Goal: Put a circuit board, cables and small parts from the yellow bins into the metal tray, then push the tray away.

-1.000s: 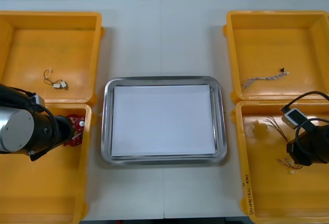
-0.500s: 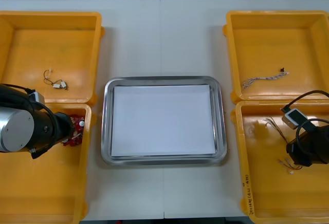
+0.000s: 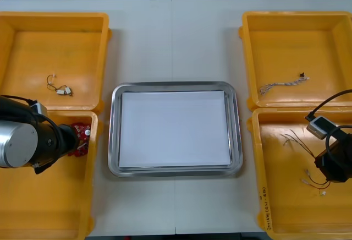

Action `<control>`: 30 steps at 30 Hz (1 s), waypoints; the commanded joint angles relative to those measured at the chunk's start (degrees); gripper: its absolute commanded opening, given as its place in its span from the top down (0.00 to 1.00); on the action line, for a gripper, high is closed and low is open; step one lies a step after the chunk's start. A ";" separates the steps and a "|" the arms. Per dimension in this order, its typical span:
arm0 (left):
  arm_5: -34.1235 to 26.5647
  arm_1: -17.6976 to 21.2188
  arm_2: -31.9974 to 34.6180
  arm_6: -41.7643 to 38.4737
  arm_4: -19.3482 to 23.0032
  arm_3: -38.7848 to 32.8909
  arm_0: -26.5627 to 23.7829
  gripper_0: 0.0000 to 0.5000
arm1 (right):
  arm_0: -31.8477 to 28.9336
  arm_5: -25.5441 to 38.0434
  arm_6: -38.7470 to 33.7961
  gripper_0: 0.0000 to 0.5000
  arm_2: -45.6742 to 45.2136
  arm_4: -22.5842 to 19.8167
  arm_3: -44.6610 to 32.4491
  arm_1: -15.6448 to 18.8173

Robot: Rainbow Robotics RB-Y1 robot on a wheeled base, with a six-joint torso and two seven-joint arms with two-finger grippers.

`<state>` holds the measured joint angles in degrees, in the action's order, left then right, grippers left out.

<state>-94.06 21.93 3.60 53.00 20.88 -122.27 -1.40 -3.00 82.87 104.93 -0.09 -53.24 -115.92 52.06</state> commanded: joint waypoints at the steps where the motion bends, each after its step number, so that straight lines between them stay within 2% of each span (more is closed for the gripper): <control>1: 1.25 -0.92 -1.41 6.33 -0.93 -0.07 1.49 0.00 | 0.10 3.00 -3.15 1.00 -4.13 -1.25 -5.28 2.52; 9: 1.60 -0.92 -1.58 6.42 -0.84 0.19 1.49 0.00 | 1.07 9.24 -10.97 1.00 -6.24 -1.95 -12.23 3.22; 10: 1.51 -0.92 -1.58 6.42 -0.84 0.19 1.49 0.05 | 1.42 10.47 -12.38 1.00 -6.50 -2.13 -13.02 3.22; 12: 1.60 -0.92 -1.67 6.42 -0.84 0.19 1.49 0.25 | 1.86 12.14 -14.40 1.00 -6.77 -2.57 -14.33 3.22; 14: 1.51 -0.92 -1.58 6.42 -0.84 0.19 1.58 0.51 | 2.04 13.90 -17.48 1.00 -7.82 -3.89 -15.74 3.22; 15: 1.51 -0.92 -1.58 6.42 -0.93 0.19 1.58 0.60 | 2.12 14.43 -18.62 1.00 -8.08 -4.68 -16.18 3.13; 20: 1.51 -0.92 -1.58 6.33 -1.02 0.19 1.75 0.89 | 3.27 16.89 -25.30 1.00 -8.52 -6.35 -18.99 3.13; 23: 1.51 -0.92 -1.49 6.15 -1.02 0.19 1.75 1.00 | 4.41 18.29 -29.43 1.00 -8.52 -6.96 -20.40 3.13; 30: 0.90 -0.83 -0.53 6.51 -0.84 -0.34 1.84 1.00 | 8.45 20.31 -36.99 1.00 -7.03 -9.60 -21.10 3.22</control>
<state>-93.16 21.91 2.90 53.03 20.52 -121.66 -1.39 2.21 102.41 70.66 -6.91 -62.18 -135.11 52.99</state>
